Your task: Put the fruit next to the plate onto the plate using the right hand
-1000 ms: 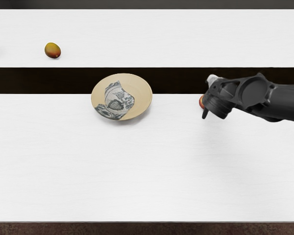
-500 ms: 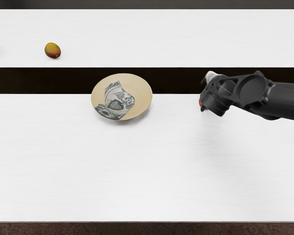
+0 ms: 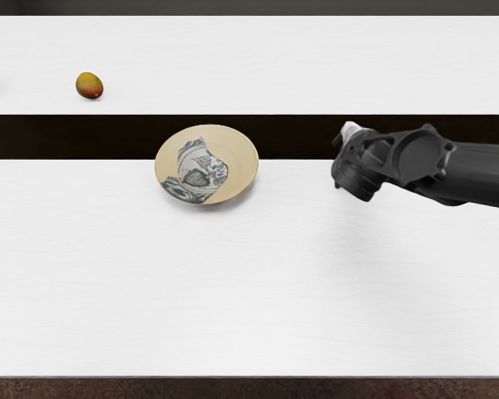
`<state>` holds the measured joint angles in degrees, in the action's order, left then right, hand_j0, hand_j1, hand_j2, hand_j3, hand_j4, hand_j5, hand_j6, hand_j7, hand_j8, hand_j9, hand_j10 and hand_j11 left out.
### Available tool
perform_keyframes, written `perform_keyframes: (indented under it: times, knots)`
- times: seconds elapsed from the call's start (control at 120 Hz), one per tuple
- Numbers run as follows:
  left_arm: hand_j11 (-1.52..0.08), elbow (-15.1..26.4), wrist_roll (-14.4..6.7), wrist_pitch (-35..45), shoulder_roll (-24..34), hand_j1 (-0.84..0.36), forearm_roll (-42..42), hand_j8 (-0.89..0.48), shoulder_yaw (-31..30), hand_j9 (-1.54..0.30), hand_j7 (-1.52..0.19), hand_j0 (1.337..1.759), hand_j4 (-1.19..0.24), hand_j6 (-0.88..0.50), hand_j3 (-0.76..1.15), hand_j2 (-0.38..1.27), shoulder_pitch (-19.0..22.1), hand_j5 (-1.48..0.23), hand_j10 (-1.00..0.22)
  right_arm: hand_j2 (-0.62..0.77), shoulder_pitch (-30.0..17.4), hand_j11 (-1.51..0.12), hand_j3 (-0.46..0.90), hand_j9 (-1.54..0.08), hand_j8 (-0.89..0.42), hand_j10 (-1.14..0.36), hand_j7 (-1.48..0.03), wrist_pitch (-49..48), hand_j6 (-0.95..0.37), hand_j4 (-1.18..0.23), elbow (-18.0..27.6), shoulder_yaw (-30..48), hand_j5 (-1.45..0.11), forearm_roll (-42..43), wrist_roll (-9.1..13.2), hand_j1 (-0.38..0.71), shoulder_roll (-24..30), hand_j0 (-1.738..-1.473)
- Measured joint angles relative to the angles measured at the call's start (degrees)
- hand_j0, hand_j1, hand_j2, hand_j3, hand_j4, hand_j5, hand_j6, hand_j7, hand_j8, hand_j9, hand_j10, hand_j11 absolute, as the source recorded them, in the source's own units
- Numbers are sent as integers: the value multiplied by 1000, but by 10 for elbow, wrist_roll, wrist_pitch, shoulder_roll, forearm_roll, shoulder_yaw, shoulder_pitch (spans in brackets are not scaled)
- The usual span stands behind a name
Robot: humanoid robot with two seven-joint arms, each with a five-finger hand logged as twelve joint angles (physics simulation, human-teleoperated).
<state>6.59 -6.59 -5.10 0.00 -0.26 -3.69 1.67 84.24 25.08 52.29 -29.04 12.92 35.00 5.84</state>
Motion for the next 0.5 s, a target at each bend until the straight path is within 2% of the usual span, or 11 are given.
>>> perform_keyframes:
  times: [0.5]
  knots:
    - [-14,0,0,0,0,336,0,-12,0,-14,-14,1658,-11,-12,0,2,0,-14,-11,-65,-5,-430,0,-430,-332,-332,-430,12,-333,-332,-2,-2,-430,7,0,47,-1,-1658]
